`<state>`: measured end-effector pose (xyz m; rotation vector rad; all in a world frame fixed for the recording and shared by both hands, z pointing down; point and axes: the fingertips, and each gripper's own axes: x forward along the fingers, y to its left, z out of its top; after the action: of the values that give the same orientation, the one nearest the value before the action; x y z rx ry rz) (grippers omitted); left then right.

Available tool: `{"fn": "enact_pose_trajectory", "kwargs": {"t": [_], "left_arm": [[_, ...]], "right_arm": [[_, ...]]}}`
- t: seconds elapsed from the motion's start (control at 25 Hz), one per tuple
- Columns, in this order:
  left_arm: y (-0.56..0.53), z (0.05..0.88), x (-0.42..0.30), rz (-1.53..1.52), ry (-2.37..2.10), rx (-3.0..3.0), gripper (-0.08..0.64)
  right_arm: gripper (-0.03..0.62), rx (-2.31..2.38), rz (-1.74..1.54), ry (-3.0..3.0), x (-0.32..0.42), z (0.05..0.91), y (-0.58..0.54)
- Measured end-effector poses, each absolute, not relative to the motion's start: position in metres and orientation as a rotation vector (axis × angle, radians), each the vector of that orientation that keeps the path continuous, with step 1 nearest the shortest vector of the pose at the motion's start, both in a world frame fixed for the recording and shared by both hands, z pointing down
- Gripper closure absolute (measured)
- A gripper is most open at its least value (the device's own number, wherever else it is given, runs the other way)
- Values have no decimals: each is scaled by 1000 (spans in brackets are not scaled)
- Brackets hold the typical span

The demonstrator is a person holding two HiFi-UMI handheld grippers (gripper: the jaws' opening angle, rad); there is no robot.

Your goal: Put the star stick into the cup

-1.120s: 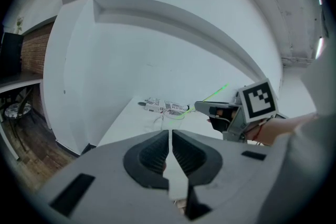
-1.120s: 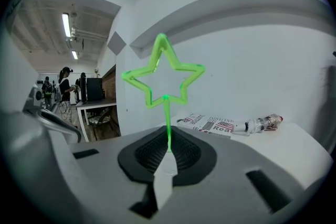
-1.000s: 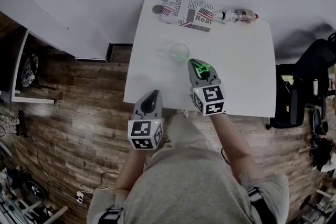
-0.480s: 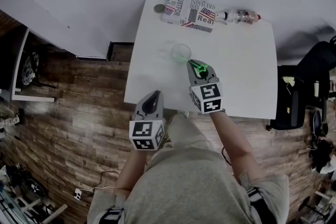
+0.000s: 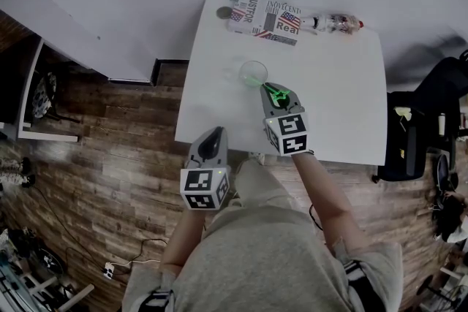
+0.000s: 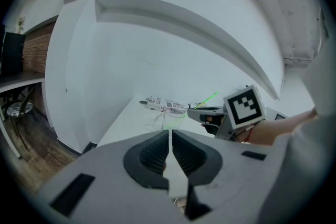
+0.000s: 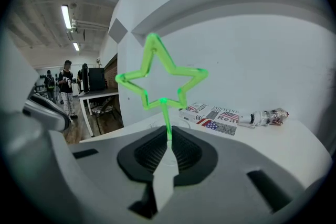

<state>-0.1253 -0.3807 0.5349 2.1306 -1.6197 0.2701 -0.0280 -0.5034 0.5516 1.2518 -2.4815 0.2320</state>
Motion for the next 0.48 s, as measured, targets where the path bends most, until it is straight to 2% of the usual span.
{"fn": "enact_pose_trajectory", "kwargs": {"t": [0.16, 0.48], "left_arm": [[-375, 532, -127, 272, -1623, 2134, 540], [-354, 526, -130, 266, -1627, 2139, 540]], "right_arm": [[487, 1217, 268, -2483, -33, 558, -497], [476, 1242, 259, -2476, -32, 551, -474]]}}
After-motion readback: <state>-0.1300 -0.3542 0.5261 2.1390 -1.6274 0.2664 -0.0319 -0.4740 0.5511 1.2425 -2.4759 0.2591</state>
